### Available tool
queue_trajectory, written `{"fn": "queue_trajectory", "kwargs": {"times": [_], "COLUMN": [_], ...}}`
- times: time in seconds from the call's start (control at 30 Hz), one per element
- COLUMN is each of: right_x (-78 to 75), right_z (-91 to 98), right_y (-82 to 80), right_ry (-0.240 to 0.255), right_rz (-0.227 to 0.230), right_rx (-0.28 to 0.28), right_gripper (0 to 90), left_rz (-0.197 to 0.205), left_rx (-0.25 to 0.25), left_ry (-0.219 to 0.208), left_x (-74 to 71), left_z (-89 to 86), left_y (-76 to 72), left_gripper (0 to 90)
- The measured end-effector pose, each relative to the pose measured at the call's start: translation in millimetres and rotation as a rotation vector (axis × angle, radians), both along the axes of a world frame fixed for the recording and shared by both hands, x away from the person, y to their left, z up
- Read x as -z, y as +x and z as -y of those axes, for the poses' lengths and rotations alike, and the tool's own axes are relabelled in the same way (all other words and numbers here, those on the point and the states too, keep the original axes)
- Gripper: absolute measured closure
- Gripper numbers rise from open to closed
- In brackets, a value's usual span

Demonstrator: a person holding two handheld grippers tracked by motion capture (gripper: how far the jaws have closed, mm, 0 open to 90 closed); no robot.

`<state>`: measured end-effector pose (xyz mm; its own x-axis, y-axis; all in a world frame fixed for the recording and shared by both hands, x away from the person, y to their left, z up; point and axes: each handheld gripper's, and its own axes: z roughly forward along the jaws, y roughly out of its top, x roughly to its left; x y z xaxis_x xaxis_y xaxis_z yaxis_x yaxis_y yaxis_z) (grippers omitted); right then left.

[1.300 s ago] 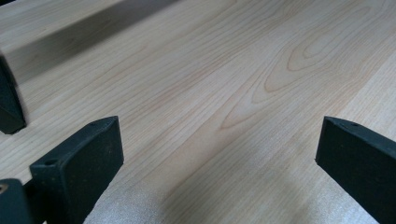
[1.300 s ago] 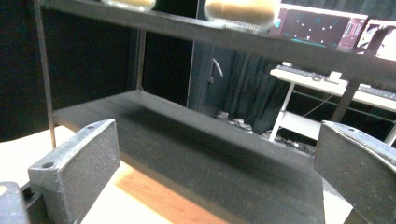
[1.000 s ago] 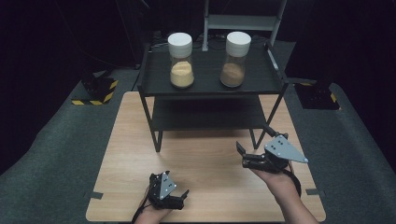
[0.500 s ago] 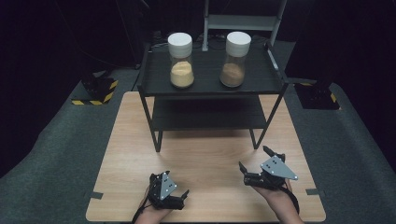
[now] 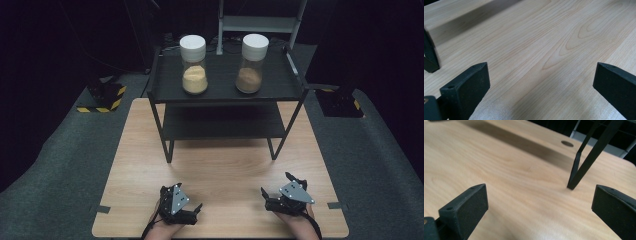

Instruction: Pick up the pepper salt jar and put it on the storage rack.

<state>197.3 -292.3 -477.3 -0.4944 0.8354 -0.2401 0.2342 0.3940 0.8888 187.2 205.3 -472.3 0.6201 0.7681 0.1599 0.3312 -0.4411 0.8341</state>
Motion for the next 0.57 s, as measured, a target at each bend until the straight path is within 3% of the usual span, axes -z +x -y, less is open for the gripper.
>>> {"fn": "queue_trajectory", "kwargs": {"times": [0.23, 0.4, 0.57], "right_x": [7.1, 3.8, 1.9], "right_z": [-5.3, -13.1, -13.5], "right_y": [-5.1, -4.2, -1.4], "right_ry": [-0.076, -0.128, -0.128], "right_rz": [-0.011, -0.028, -0.045], "right_rx": [0.004, 0.005, 0.014], "right_gripper": [0.0, 0.0, 0.0], "left_rz": [0.0, 0.003, 0.0], "left_rx": [0.0, 0.001, 0.002], "left_ry": [-0.001, 0.004, 0.0], "left_x": [0.1, 0.1, 0.0], "left_z": [0.0, 0.6, -0.1], "left_y": [-0.1, -0.2, 0.2], "left_gripper": [1.0, 1.0, 1.0]}}
